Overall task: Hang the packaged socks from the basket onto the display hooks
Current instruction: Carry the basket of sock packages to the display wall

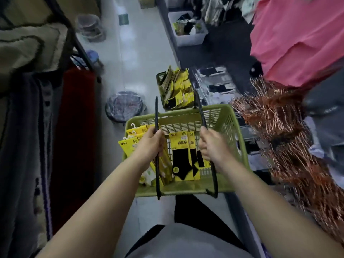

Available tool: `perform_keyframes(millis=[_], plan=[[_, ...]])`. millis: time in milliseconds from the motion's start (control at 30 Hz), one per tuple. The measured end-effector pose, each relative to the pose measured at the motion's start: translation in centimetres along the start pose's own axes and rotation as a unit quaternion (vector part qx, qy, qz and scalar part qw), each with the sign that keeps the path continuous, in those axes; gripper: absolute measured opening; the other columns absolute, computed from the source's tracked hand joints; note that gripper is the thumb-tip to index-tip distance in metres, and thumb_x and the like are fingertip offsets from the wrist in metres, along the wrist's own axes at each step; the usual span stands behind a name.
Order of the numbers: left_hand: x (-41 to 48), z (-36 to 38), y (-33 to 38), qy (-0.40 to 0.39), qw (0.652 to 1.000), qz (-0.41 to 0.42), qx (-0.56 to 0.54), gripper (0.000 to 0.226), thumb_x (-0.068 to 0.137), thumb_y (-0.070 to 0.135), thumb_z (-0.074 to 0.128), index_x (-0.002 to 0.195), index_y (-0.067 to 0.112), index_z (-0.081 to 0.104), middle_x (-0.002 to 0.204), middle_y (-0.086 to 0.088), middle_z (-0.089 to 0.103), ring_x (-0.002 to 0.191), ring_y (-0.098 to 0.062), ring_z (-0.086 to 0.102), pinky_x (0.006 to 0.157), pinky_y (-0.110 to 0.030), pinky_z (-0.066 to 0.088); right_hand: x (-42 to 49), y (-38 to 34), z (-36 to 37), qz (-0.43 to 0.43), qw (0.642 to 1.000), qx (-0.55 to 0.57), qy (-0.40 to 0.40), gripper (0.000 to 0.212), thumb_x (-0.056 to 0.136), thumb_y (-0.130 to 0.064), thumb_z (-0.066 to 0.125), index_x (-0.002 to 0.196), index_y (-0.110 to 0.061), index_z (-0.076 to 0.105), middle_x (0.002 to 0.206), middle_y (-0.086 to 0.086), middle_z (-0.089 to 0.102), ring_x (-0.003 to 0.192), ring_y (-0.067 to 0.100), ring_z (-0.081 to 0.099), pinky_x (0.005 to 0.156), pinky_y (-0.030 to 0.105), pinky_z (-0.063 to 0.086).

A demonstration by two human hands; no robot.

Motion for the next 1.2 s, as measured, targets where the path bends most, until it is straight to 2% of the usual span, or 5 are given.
perform_keyframes(millis=[133, 533, 633, 967, 1200], plan=[[8.7, -2.3, 3.9, 0.005, 1.000, 0.003, 0.024, 0.013, 0.101, 0.014, 0.037, 0.093, 0.008, 0.047, 0.061, 0.002, 0.037, 0.037, -0.008, 0.032, 0.046, -0.027, 0.029, 8.8, -3.0, 1.5, 0.002, 1.000, 0.014, 0.004, 0.030, 0.103, -0.033, 0.033, 0.079, -0.018, 0.042, 0.060, -0.004, 0.036, 0.036, 0.002, 0.027, 0.034, 0.014, 0.022], [29.3, -8.4, 14.8, -0.012, 0.998, -0.020, 0.055, 0.016, 0.102, 0.018, 0.034, 0.091, 0.012, 0.044, 0.065, 0.001, 0.034, 0.053, -0.012, 0.030, 0.052, -0.028, 0.030, 30.4, -13.3, 6.0, 0.054, 0.998, 0.021, -0.005, 0.032, 0.104, -0.029, 0.031, 0.076, -0.017, 0.041, 0.059, -0.002, 0.036, 0.034, 0.002, 0.025, 0.034, 0.015, 0.021], [35.1, -9.7, 16.4, -0.047, 0.996, -0.017, 0.071, 0.021, 0.102, 0.021, 0.035, 0.084, 0.019, 0.044, 0.066, 0.003, 0.035, 0.054, -0.012, 0.031, 0.053, -0.027, 0.030, 35.3, -14.8, 6.8, 0.052, 0.997, 0.042, 0.032, 0.034, 0.104, -0.028, 0.031, 0.074, -0.014, 0.038, 0.048, -0.007, 0.045, 0.033, 0.002, 0.025, 0.033, 0.015, 0.019], [51.9, -10.2, 25.0, -0.179, 0.972, 0.000, 0.154, 0.020, 0.103, 0.022, 0.036, 0.084, 0.019, 0.041, 0.065, 0.002, 0.040, 0.053, -0.012, 0.037, 0.053, -0.027, 0.034, 47.0, -20.0, 6.2, 0.078, 0.976, 0.094, 0.183, 0.029, 0.102, -0.035, 0.035, 0.079, -0.020, 0.044, 0.061, -0.004, 0.038, 0.033, 0.000, 0.029, 0.034, 0.016, 0.023], [62.0, -6.3, 30.4, -0.197, 0.959, 0.015, 0.202, 0.021, 0.103, 0.019, 0.035, 0.085, 0.017, 0.045, 0.059, 0.005, 0.035, 0.044, -0.007, 0.032, 0.044, -0.023, 0.030, 55.4, -22.6, 3.1, 0.070, 0.957, 0.201, 0.196, 0.027, 0.104, -0.028, 0.032, 0.082, -0.016, 0.042, 0.059, -0.002, 0.032, 0.034, 0.002, 0.025, 0.035, 0.016, 0.018]])
Point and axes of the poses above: each hand's wrist, its own x-axis towards the middle knuckle, its own z-axis out of the palm, y = z × x, the point moved 9 cm from there along x, towards the middle knuckle
